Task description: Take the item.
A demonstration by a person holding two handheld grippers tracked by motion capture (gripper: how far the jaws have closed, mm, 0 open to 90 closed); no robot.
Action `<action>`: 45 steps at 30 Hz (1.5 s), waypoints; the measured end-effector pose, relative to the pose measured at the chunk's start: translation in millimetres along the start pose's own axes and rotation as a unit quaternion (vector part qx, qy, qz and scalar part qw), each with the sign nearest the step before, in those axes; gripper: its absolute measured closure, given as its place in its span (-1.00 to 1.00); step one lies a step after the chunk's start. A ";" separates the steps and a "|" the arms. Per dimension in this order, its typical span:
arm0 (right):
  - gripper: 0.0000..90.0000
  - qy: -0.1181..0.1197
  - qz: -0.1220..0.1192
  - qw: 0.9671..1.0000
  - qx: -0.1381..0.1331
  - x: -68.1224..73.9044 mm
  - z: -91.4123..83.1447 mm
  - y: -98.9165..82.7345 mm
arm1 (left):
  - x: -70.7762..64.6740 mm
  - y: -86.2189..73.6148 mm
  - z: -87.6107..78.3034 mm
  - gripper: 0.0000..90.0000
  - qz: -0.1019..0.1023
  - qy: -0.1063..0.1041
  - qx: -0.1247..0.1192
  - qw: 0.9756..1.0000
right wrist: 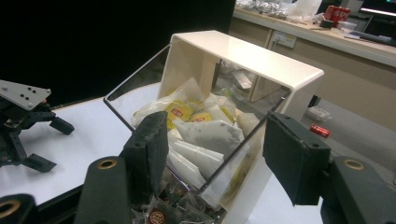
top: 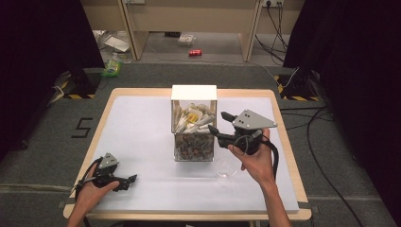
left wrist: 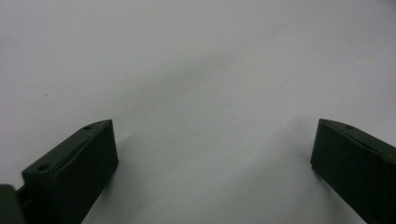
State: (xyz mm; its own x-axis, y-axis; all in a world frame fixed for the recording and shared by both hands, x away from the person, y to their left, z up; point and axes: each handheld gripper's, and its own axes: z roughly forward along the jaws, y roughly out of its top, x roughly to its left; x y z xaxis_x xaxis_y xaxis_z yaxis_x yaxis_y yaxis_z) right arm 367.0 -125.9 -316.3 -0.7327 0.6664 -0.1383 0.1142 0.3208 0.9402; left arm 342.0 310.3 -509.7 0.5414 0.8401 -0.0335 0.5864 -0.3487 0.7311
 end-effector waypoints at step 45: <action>0.36 0.005 -0.091 0.994 0.067 3.3 52.9 8.6 | 0.1 0.0 -0.1 -1.00 0.000 0.000 0.000 1.000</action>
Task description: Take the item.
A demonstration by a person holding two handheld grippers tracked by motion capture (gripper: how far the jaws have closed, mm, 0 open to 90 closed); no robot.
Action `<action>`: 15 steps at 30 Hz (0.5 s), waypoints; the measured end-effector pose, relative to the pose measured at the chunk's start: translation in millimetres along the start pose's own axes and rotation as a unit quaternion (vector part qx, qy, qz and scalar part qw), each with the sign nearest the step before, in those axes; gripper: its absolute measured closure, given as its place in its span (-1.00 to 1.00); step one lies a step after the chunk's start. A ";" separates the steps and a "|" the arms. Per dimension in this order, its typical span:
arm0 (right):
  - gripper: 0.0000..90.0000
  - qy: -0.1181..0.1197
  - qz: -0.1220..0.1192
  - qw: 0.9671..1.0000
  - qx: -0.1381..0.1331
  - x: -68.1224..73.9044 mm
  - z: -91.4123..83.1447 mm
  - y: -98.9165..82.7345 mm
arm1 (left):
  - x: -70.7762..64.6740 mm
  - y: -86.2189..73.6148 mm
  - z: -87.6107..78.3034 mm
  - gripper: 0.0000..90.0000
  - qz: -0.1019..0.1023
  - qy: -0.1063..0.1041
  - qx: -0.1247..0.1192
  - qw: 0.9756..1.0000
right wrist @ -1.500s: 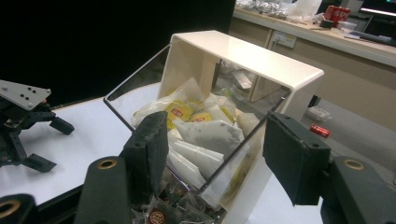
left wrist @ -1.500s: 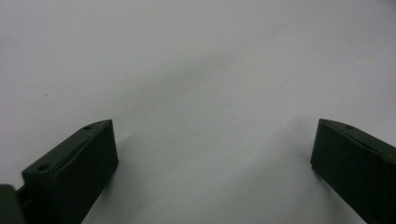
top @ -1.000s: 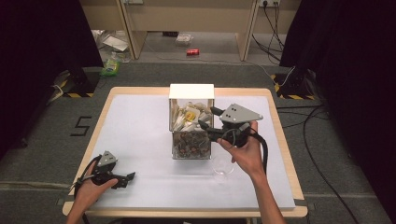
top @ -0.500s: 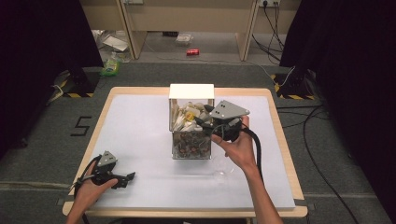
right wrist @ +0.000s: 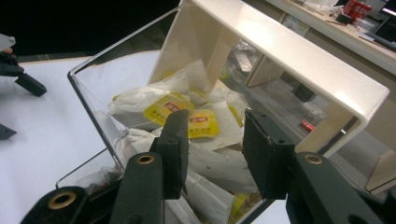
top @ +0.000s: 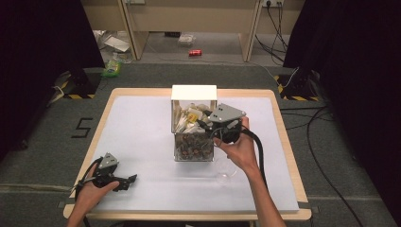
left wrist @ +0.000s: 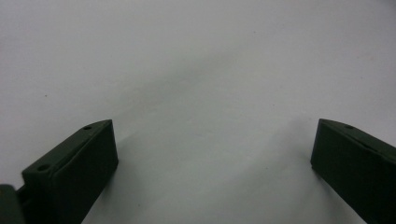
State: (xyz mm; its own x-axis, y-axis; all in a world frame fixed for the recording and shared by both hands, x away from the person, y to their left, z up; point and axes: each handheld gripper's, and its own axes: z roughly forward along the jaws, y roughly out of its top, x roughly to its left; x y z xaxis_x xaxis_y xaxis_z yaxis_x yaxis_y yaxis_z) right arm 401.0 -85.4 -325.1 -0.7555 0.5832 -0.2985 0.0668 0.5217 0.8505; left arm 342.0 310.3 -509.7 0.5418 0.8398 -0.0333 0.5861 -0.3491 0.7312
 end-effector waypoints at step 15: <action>0.35 0.026 -0.022 0.999 0.011 10.1 6.0 2.7 | 0.0 0.0 0.0 -1.00 0.000 0.000 0.000 1.000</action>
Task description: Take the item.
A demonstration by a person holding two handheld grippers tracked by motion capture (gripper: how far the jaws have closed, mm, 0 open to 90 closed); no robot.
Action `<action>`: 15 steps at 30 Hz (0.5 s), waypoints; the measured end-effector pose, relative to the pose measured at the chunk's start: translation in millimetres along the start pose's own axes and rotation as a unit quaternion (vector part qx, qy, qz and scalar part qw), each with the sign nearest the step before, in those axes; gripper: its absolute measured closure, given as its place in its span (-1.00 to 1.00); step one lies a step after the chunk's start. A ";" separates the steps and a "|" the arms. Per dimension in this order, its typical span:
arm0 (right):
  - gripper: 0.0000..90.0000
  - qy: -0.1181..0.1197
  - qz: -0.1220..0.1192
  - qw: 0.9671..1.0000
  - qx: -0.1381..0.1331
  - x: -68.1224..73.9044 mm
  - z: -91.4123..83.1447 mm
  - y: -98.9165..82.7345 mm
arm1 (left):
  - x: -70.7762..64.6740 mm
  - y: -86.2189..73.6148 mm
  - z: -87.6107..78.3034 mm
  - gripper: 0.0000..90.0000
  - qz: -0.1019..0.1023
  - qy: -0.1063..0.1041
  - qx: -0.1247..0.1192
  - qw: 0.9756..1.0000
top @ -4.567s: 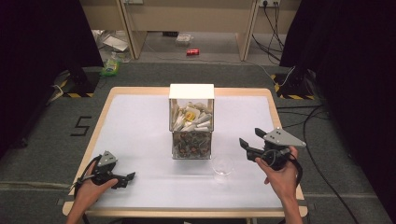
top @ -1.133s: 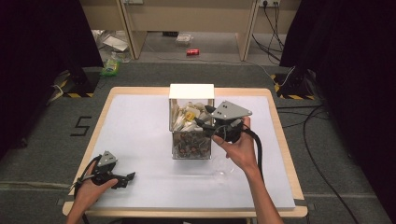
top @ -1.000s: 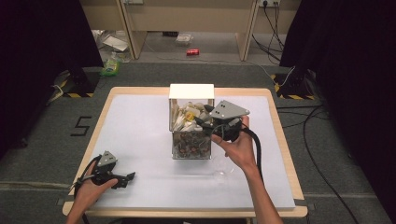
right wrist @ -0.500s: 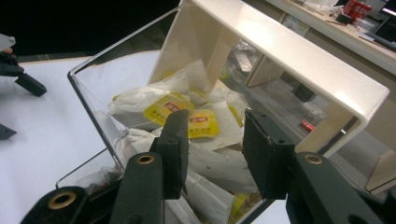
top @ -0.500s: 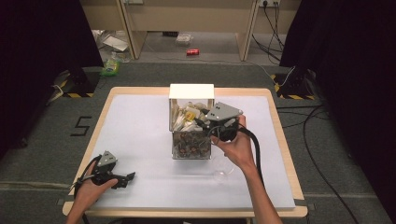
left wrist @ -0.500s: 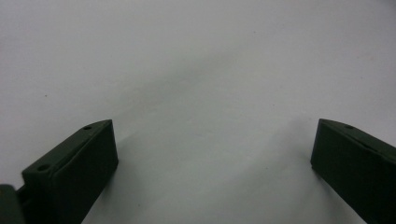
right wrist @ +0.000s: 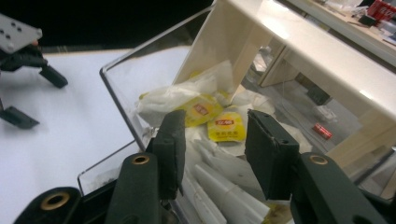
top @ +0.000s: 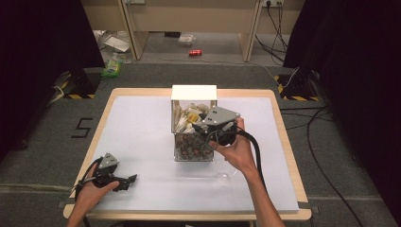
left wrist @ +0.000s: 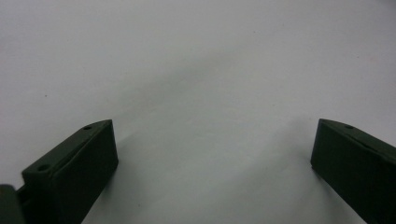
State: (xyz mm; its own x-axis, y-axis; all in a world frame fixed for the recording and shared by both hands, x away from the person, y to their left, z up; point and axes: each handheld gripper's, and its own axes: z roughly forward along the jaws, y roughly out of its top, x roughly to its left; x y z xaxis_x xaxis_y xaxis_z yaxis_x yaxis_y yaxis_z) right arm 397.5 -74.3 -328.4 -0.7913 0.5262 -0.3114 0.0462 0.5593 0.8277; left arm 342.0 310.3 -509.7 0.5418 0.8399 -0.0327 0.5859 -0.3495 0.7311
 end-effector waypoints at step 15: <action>1.00 -0.002 -0.026 1.000 -0.002 1.3 -1.9 -0.1 | 0.0 0.0 0.0 -1.00 0.000 0.000 0.000 1.000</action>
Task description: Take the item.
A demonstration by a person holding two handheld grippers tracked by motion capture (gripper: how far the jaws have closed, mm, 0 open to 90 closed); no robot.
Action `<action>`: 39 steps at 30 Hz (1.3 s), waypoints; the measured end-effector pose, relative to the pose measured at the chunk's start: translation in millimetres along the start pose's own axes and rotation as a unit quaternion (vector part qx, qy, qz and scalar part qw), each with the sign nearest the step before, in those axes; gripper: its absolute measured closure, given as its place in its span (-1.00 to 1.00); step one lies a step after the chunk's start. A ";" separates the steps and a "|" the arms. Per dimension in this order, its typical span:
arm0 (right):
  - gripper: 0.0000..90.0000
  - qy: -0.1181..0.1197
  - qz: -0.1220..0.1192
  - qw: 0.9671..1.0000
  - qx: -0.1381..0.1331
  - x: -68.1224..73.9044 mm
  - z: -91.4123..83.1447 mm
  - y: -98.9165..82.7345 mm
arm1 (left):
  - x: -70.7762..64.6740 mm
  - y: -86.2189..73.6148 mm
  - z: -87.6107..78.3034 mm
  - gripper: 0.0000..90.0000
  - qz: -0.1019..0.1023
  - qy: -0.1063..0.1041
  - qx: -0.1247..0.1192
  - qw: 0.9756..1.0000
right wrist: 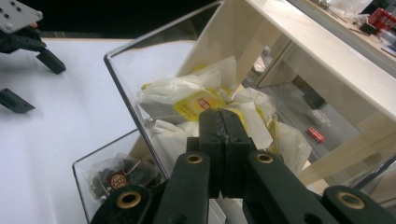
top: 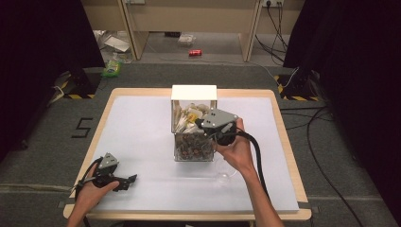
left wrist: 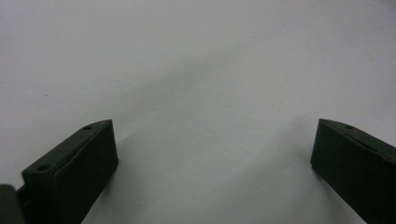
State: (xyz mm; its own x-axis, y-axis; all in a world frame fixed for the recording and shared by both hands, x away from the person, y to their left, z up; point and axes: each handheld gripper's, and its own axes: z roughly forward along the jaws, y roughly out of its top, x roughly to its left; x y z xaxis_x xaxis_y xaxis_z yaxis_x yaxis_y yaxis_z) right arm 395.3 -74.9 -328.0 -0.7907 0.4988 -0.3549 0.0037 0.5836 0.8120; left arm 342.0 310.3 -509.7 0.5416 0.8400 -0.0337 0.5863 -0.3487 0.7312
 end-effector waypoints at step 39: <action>1.00 -0.062 0.007 0.990 -0.127 -1.5 -60.6 21.1 | 0.2 0.0 -0.1 -1.00 0.001 0.000 0.000 1.000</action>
State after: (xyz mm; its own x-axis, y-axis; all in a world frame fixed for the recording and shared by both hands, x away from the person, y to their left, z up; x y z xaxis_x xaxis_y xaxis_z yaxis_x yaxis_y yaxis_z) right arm 359.4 -102.2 -282.3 -0.7097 0.5903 -0.3847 -0.1533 0.4035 0.9020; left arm 342.1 310.5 -509.6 0.5425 0.8394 -0.0321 0.5851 -0.3502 0.7315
